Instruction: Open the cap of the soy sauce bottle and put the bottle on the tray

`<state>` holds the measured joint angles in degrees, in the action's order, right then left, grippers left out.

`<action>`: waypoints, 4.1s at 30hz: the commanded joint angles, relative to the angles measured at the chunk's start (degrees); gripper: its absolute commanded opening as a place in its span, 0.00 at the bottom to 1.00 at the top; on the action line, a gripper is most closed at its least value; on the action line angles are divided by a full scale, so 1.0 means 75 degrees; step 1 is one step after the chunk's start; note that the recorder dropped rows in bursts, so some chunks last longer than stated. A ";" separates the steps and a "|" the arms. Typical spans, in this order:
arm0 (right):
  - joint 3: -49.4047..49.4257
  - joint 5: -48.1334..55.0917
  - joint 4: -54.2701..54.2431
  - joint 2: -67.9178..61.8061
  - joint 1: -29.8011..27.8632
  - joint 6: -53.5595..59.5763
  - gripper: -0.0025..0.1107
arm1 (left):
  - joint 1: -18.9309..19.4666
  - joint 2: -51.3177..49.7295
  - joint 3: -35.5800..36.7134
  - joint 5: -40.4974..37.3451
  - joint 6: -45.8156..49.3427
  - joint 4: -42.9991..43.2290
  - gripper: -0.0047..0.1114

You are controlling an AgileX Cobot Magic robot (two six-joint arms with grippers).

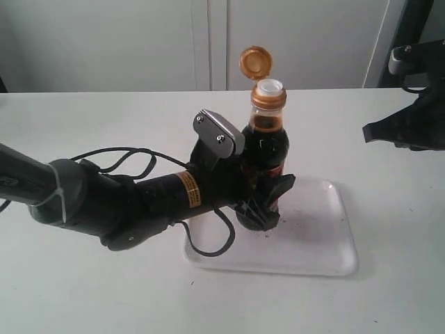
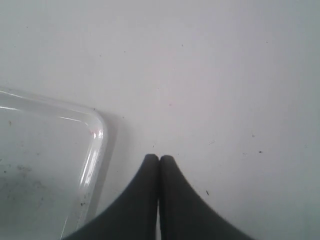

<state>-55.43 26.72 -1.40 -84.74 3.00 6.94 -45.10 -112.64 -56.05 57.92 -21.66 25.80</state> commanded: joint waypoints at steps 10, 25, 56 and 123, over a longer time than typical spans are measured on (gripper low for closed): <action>0.0019 -0.0160 -0.0070 0.0007 -0.0033 0.0051 0.02 | -0.0042 -0.0562 -0.0293 0.1198 -0.0247 -0.0115 0.04; 0.0019 -0.0115 -0.0086 0.0007 -0.0033 0.0051 0.02 | -0.0042 -0.0705 -0.0229 0.1102 -0.0348 0.0262 0.36; 0.0019 -0.0041 -0.0100 0.0007 -0.0033 0.0051 0.02 | -0.0026 0.0348 -0.0225 -0.0533 -0.0152 0.0435 0.95; 0.0003 0.0658 0.0226 0.0877 -0.0006 0.0480 0.02 | 0.2107 0.5588 -0.0454 -0.9819 0.1094 -0.1376 0.04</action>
<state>-55.43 30.42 -0.84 -79.57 3.00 9.67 -31.83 -71.84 -59.16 -9.88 -13.11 15.83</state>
